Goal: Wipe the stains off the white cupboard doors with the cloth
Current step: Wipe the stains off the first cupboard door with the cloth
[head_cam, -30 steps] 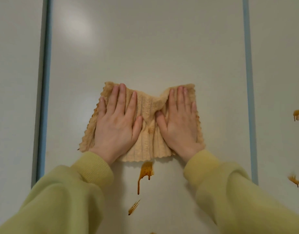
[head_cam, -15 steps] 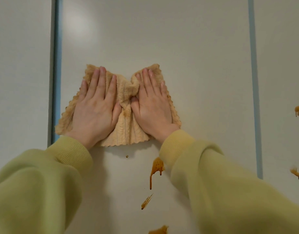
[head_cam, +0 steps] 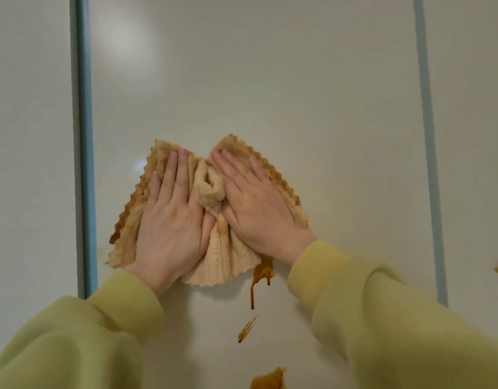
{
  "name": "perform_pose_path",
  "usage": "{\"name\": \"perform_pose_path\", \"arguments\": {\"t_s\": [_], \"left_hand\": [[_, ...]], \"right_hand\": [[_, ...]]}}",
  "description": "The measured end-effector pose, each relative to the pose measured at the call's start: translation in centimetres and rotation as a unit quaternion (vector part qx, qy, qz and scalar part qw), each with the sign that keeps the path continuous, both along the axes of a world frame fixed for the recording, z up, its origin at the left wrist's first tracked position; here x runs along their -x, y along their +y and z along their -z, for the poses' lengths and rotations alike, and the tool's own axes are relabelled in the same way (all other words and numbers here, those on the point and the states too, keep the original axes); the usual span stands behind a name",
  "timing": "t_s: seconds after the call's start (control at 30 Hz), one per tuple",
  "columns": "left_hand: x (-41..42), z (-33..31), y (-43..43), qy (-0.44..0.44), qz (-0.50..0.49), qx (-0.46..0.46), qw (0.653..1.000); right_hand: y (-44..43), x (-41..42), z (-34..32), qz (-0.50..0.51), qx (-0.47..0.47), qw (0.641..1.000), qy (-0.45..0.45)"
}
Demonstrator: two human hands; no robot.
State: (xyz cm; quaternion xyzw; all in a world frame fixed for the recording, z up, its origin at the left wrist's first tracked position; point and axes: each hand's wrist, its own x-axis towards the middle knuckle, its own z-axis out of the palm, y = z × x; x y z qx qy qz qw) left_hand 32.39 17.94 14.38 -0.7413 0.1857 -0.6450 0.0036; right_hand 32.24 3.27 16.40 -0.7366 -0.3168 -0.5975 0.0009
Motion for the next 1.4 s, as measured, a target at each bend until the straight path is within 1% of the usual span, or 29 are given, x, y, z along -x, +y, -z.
{"name": "perform_pose_path", "arguments": {"t_s": [0.17,0.3,0.5,0.63,0.73,0.87,0.93,1.07,1.2,1.4], "left_hand": [[0.1,3.9,-3.9,0.001,0.025,0.039,0.999],[-0.2,4.8,-8.8,-0.004,0.029,0.047,0.998],[0.0,3.6,-18.2,0.017,0.031,0.016,0.999],[0.1,3.4,-24.2,0.047,0.033,-0.005,0.998],[-0.3,3.7,-26.8,0.069,0.027,-0.011,0.997],[0.0,3.7,-26.4,0.044,-0.01,-0.03,0.999],[0.2,3.8,-26.0,0.049,-0.014,-0.046,0.998],[0.2,3.9,-25.1,0.056,-0.008,-0.075,0.996],[0.2,5.2,-23.0,0.052,0.003,-0.099,0.994],[0.3,8.7,-15.4,0.045,0.024,-0.121,0.991]], "right_hand": [[-3.5,-0.1,3.7,0.019,0.01,1.0,-0.011],[-8.2,0.0,4.7,0.036,-0.009,0.999,-0.011],[-16.8,0.6,5.0,0.011,-0.103,0.994,0.032],[-22.1,0.8,6.1,-0.025,-0.198,0.975,0.098],[-23.9,0.7,6.8,-0.048,-0.231,0.968,0.09],[-22.9,0.7,7.0,-0.052,-0.26,0.96,0.091],[-22.6,0.6,7.4,-0.051,-0.277,0.956,0.087],[-21.9,0.2,8.2,-0.044,-0.279,0.957,0.072],[-20.4,0.4,9.8,-0.031,-0.261,0.962,0.067],[-13.6,0.5,13.6,0.038,-0.222,0.972,0.07]]}}
